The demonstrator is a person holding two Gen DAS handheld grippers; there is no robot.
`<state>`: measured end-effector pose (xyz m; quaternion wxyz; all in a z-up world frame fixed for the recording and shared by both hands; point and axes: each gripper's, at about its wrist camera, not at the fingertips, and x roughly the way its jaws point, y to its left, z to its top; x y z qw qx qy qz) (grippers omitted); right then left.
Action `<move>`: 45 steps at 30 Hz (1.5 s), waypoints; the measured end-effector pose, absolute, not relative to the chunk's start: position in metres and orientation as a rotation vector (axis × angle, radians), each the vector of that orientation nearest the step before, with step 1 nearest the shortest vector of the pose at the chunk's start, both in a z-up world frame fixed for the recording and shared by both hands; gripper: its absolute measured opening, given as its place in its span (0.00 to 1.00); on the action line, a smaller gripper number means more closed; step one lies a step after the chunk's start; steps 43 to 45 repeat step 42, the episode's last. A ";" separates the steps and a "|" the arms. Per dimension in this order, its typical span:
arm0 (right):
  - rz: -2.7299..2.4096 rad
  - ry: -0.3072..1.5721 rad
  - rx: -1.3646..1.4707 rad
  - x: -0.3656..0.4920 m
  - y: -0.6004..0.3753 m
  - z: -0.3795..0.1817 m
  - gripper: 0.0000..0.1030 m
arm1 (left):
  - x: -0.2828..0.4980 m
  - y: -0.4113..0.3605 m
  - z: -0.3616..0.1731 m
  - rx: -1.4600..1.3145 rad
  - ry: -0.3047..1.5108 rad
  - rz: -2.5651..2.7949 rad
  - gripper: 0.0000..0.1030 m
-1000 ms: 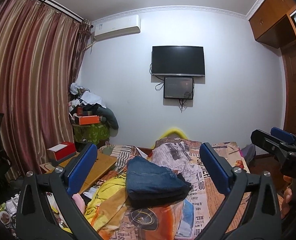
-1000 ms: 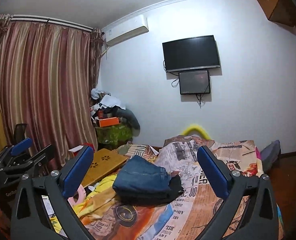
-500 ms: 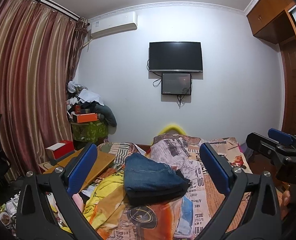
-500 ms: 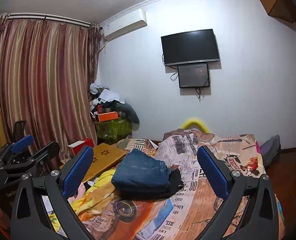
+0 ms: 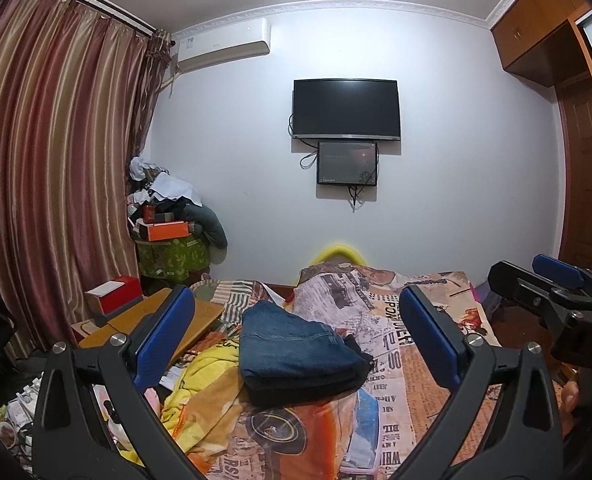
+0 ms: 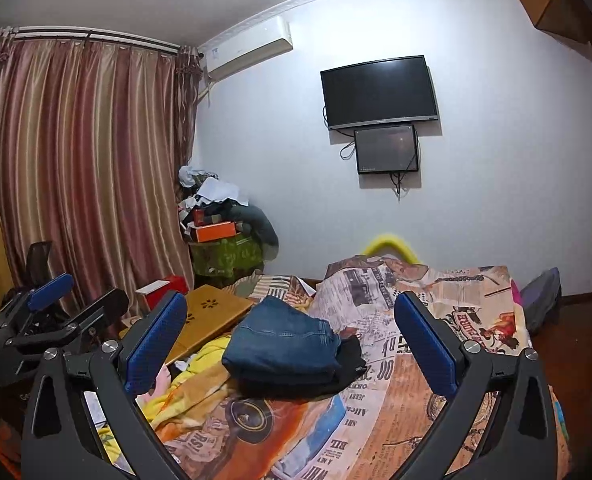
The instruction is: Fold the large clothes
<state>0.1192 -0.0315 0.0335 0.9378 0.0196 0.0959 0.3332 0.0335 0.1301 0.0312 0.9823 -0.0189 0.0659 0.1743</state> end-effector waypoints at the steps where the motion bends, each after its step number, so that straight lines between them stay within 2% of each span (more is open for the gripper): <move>1: 0.681 0.196 0.040 0.119 -0.032 0.033 1.00 | 0.034 0.130 0.031 -0.039 0.135 0.349 1.00; 45: 0.662 0.220 0.032 0.122 -0.032 0.029 1.00 | 0.046 0.130 0.020 -0.071 0.160 0.311 1.00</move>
